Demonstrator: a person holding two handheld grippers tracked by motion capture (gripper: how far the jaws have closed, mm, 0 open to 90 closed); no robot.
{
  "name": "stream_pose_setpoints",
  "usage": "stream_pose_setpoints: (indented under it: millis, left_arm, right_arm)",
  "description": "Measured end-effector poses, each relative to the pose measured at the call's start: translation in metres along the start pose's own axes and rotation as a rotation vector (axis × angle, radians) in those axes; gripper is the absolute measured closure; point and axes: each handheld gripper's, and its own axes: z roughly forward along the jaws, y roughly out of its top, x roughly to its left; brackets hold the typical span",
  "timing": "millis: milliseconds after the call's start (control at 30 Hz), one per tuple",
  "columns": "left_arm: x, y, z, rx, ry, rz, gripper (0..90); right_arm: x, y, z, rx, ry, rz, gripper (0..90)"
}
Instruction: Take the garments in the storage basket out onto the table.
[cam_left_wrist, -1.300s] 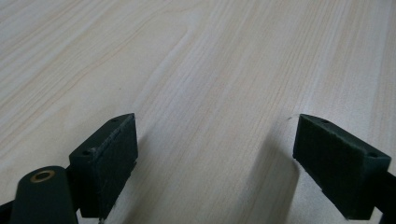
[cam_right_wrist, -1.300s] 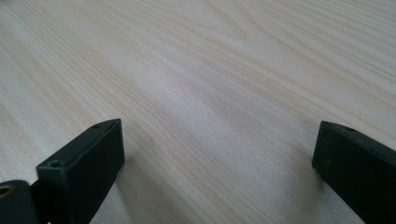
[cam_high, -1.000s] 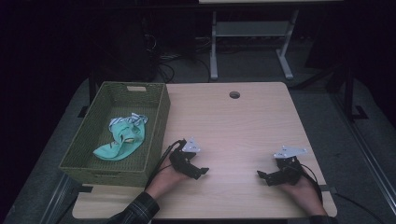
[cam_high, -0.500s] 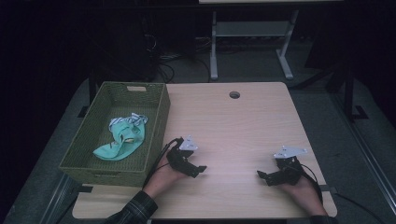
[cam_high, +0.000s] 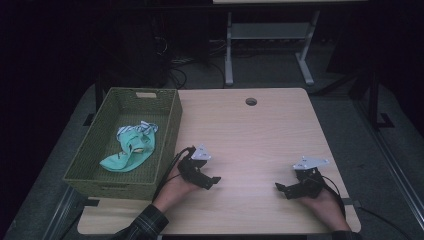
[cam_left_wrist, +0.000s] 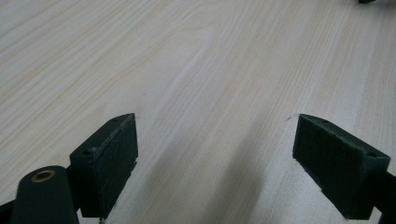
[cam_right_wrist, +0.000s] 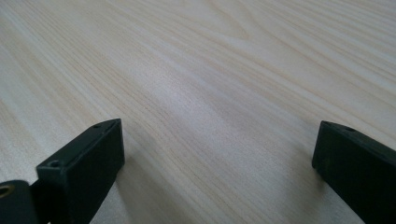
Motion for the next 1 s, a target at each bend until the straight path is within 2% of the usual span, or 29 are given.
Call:
stream_pose_setpoints:
  millis: [33,233,767,1000]
  left_arm:
    - [0.000,0.000,0.000,0.004,-0.001,-0.010,13.6]
    - [0.000,0.002,-0.002,0.017,0.003,-0.008,13.6]
    - [0.000,0.008,-0.010,0.018,-0.007,-0.024,13.6]
    - [-0.001,0.012,-0.014,0.023,-0.009,-0.020,13.6]
  right_arm:
    - [0.000,0.000,0.000,0.000,0.000,0.001,2.0]
    - [0.000,0.000,0.000,0.001,0.000,0.002,2.0]
    - [0.000,0.000,0.000,0.000,0.000,0.000,2.0]
    - [0.000,0.000,0.000,0.000,0.000,0.001,2.1]
